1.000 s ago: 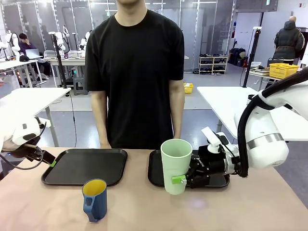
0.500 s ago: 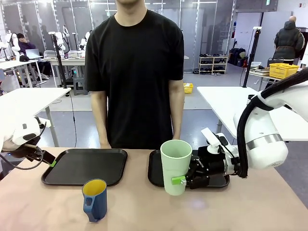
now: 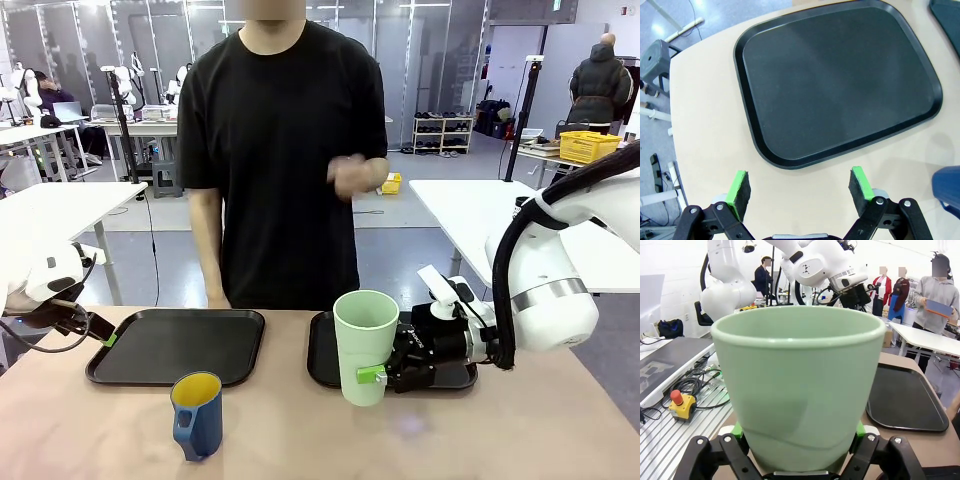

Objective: Sort and store the cups by type.
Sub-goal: Place the picked Reusable plastic cup into the Flat Tray indicated by the person.

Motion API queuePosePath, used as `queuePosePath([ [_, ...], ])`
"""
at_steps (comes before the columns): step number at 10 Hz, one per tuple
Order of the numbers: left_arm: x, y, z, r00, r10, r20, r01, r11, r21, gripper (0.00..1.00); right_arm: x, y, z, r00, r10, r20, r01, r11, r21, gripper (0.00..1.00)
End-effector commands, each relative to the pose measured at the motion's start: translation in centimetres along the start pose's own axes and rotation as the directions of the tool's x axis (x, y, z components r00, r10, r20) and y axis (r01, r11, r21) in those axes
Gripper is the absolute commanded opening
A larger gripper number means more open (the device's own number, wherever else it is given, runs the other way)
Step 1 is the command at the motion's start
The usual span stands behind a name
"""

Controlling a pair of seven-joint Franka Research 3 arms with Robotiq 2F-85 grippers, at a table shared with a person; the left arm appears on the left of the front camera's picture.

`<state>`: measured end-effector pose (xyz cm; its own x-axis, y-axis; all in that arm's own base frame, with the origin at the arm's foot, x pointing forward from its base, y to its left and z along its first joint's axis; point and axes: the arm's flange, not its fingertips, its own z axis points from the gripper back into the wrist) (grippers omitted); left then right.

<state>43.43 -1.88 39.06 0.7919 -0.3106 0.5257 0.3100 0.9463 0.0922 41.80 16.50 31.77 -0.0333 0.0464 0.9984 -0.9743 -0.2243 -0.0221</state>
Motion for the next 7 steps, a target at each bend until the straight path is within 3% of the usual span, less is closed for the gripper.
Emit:
queuePosePath([
  [1, -0.01, 0.16, 0.02, 1.000, -0.003, 0.005, 0.003, 1.000, 0.002, 1.00, 0.16, -0.25, -0.01, 1.000, 0.005, 0.004, -0.005, 1.000, 0.013, 0.69],
  [7, -0.01, 0.16, 0.02, 1.000, -0.003, 0.005, 0.003, 1.000, 0.002, 1.00, 0.16, -0.25, -0.01, 1.000, 0.005, 0.004, -0.005, 1.000, 0.013, 0.69],
])
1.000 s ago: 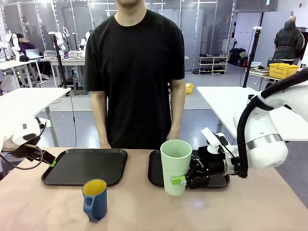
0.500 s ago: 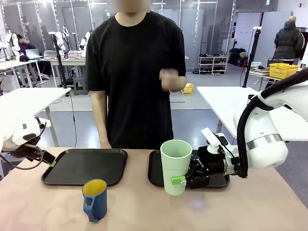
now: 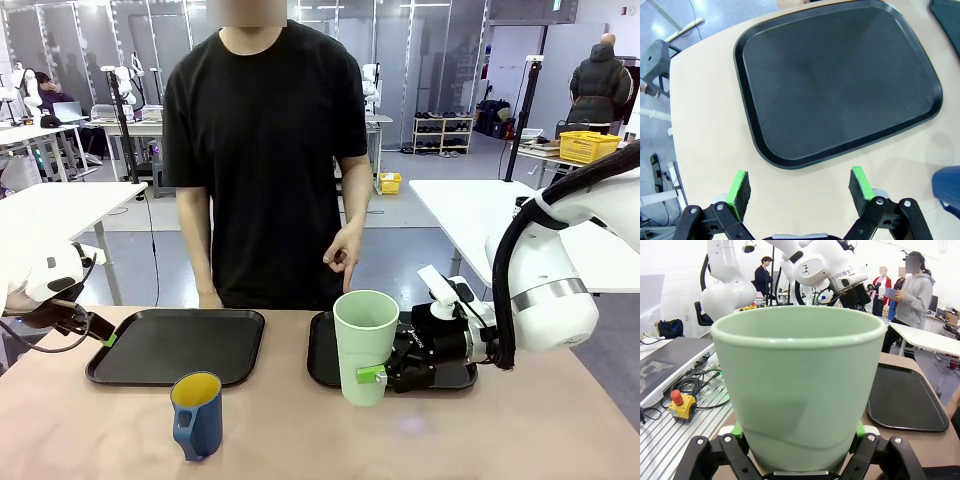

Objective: Sort and store the cups by type.
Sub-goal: Place the picked Reusable plastic cup into the Flat Tray indicated by the person.

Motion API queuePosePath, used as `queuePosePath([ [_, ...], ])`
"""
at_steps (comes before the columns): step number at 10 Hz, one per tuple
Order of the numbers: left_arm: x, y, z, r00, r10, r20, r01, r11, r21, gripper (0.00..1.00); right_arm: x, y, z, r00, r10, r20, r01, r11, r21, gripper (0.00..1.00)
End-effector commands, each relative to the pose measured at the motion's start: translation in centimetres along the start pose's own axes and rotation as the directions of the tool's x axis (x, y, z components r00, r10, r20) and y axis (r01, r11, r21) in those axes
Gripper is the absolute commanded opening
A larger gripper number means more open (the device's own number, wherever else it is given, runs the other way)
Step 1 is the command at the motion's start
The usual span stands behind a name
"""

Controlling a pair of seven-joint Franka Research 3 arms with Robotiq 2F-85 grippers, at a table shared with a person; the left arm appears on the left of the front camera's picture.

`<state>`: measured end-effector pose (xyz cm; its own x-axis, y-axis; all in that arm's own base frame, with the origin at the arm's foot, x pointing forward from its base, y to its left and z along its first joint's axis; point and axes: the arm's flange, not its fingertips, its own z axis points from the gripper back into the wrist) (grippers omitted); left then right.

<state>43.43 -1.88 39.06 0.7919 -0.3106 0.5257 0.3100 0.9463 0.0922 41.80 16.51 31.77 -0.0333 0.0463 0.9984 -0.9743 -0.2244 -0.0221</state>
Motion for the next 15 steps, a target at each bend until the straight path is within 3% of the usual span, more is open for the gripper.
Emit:
queuePosePath([
  [1, 0.0, 0.2, 0.0, 1.000, -0.003, 0.005, 0.003, 1.000, 0.002, 1.00, 0.2, -0.2, 0.0, 1.000, 0.005, 0.004, -0.005, 1.000, 0.013, 0.69],
  [2, 0.0, 0.2, 0.0, 1.000, -0.003, 0.005, 0.003, 1.000, 0.002, 1.00, 0.0, 0.0, 0.0, 1.000, 0.000, 0.000, 0.000, 1.000, 0.000, 0.85],
  [5, 0.0, 0.2, 0.0, 1.000, -0.003, 0.005, 0.003, 1.000, 0.002, 1.00, 0.2, -3.5, 3.0, 0.998, -0.030, -0.046, 0.026, 0.997, -0.071, 0.85],
  [10, 0.0, 0.2, 0.0, 1.000, -0.003, 0.005, 0.003, 1.000, 0.002, 1.00, 1.2, -12.9, 10.3, 0.997, -0.060, -0.046, 0.046, 0.964, -0.263, 0.85],
  [15, 0.0, 0.2, 0.0, 1.000, -0.003, 0.005, 0.003, 1.000, 0.002, 1.00, 0.5, -15.1, 12.1, 0.997, -0.070, -0.013, 0.062, 0.946, -0.318, 0.85],
])
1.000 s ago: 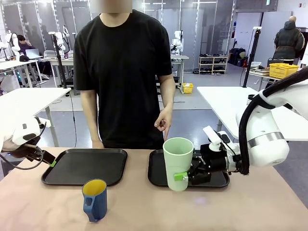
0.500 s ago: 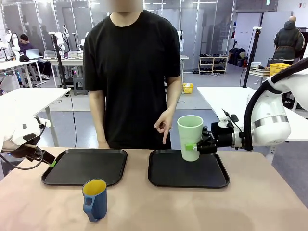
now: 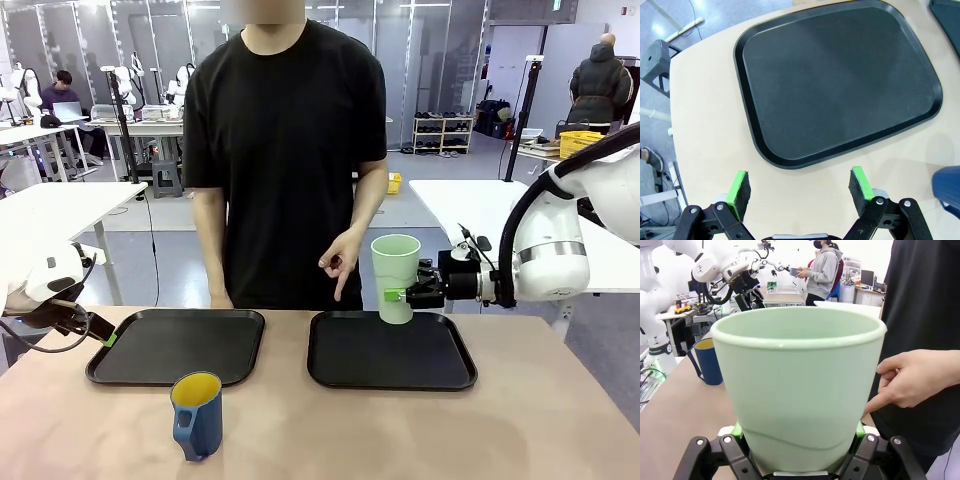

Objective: Sort and store the cups by type.
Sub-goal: Place the picked Reusable plastic cup into the Flat Tray indicated by the person.

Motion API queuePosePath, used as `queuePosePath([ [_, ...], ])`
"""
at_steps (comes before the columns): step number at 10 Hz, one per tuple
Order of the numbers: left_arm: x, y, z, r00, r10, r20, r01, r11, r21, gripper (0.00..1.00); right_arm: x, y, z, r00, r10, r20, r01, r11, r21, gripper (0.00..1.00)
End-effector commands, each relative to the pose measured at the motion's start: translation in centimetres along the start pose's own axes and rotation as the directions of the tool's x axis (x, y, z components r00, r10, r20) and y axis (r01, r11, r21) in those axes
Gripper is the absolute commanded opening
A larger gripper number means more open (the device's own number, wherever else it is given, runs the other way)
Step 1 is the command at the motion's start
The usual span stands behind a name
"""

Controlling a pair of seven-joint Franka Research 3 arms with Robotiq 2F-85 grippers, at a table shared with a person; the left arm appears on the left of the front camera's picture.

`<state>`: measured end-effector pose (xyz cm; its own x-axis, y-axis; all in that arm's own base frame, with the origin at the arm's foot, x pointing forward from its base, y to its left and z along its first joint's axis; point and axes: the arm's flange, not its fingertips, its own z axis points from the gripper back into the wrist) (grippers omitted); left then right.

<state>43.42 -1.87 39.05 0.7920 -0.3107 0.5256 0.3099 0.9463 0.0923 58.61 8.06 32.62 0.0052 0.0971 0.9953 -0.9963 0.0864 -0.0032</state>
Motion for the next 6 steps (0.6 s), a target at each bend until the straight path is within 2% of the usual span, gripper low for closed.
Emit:
queuePosePath([
  [1, 0.0, 0.2, 0.0, 1.000, -0.003, 0.005, 0.003, 1.000, 0.002, 1.00, 0.1, -0.7, 0.0, 0.998, -0.045, 0.038, 0.045, 0.999, -0.008, 0.85],
  [6, 0.0, 0.2, 0.0, 1.000, -0.003, 0.005, 0.003, 1.000, 0.002, 1.00, -4.8, -1.3, -0.9, 0.990, -0.022, 0.137, 0.022, 1.000, -0.002, 0.85],
])
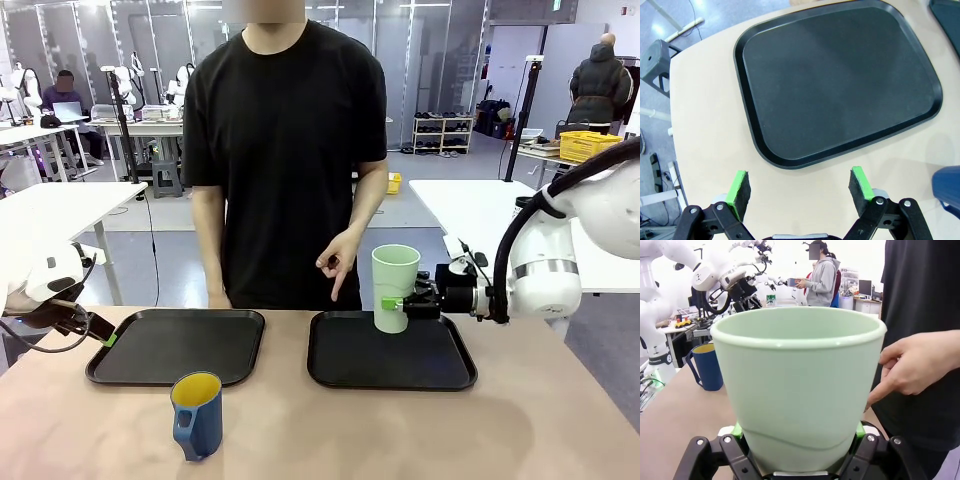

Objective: Sort and store the cups by type.
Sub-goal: Place the picked Reusable plastic cup into the Flat Tray indicated by the person.

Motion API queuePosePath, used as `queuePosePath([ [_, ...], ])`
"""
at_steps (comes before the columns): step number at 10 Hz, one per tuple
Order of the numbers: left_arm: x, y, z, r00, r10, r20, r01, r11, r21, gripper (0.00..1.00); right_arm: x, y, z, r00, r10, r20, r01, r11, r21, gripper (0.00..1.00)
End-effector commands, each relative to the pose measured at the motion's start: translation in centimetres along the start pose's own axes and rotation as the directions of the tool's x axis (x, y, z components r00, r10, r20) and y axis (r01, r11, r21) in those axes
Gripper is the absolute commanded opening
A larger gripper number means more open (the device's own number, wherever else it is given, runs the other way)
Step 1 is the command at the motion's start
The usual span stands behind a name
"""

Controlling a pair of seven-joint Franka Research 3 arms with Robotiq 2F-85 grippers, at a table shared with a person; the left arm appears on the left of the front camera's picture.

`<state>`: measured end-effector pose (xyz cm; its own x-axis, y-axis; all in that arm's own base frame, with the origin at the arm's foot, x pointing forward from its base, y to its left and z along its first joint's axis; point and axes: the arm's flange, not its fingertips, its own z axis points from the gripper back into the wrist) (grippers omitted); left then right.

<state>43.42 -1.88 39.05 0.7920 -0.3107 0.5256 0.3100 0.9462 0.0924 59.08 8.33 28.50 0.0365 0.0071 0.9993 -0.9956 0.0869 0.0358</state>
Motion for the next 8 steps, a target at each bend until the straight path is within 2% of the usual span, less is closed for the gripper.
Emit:
queuePosePath([
  [1, 0.0, 0.2, 0.0, 1.000, -0.003, 0.005, 0.003, 1.000, 0.002, 1.00, -2.0, -1.1, -0.3, 0.998, 0.027, 0.052, -0.026, 1.000, -0.010, 0.85],
  [4, 0.0, 0.2, 0.0, 1.000, -0.003, 0.005, 0.003, 1.000, 0.002, 1.00, -5.0, -1.7, -0.5, 0.996, 0.030, 0.088, -0.028, 0.999, -0.023, 0.85],
  [8, 0.0, 0.2, 0.0, 1.000, -0.003, 0.005, 0.003, 1.000, 0.002, 1.00, -8.1, -2.4, -1.0, 0.998, 0.004, 0.065, -0.003, 1.000, -0.025, 0.85],
])
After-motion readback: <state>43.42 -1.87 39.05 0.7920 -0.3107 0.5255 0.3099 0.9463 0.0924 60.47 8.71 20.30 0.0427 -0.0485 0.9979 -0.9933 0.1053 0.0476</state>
